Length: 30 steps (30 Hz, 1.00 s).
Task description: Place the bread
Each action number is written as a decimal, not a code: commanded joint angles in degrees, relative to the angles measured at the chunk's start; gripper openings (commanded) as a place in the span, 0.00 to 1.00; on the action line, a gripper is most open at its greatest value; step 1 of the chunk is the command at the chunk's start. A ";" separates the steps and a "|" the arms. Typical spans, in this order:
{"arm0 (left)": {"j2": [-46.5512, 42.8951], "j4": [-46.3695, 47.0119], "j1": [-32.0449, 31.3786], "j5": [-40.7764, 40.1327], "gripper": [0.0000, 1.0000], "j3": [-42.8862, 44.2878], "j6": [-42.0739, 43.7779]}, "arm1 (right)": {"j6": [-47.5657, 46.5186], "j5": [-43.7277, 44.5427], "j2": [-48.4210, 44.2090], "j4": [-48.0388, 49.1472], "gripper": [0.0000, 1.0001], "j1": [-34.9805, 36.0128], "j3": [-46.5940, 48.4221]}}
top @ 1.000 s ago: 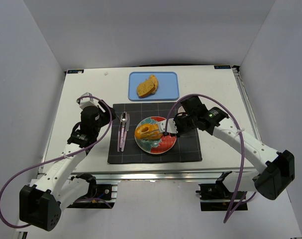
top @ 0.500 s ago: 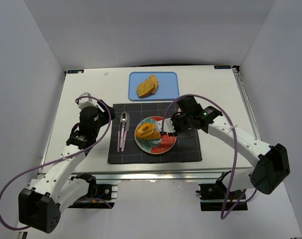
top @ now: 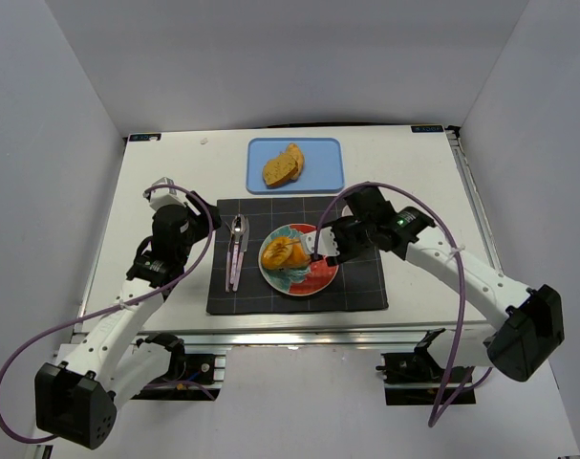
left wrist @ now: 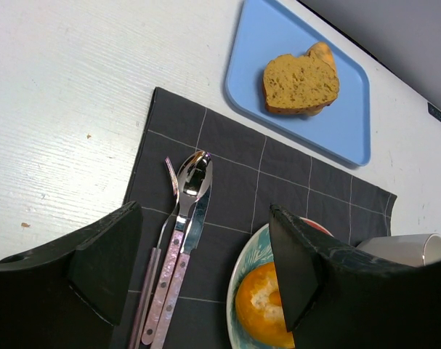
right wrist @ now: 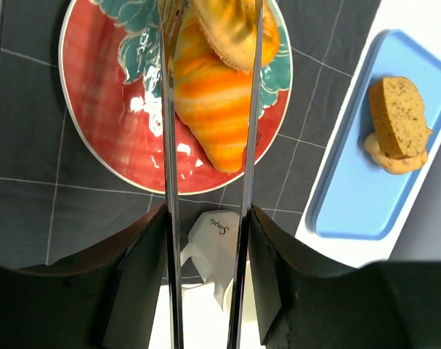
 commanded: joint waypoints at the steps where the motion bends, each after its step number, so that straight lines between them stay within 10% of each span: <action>1: -0.28 -0.04 -0.15 -0.54 0.80 0.39 0.08 | 2.87 -2.34 -3.02 -0.02 0.51 0.29 3.16; 8: 0.42 0.05 -0.06 -0.19 0.80 1.44 0.25 | 10.33 -4.01 -5.74 0.85 0.45 -0.32 7.90; 14: 0.68 0.93 -0.15 0.43 0.78 1.79 0.16 | 35.15 -5.85 -3.82 9.10 0.00 -14.85 11.43; 20: 1.30 1.28 -0.06 1.48 0.78 2.14 0.51 | 55.15 0.53 -4.25 21.92 0.00 -38.33 0.37; 30: 2.27 1.46 -0.06 3.16 0.78 2.49 0.69 | 70.73 15.23 9.54 37.65 0.00 -50.59 -16.25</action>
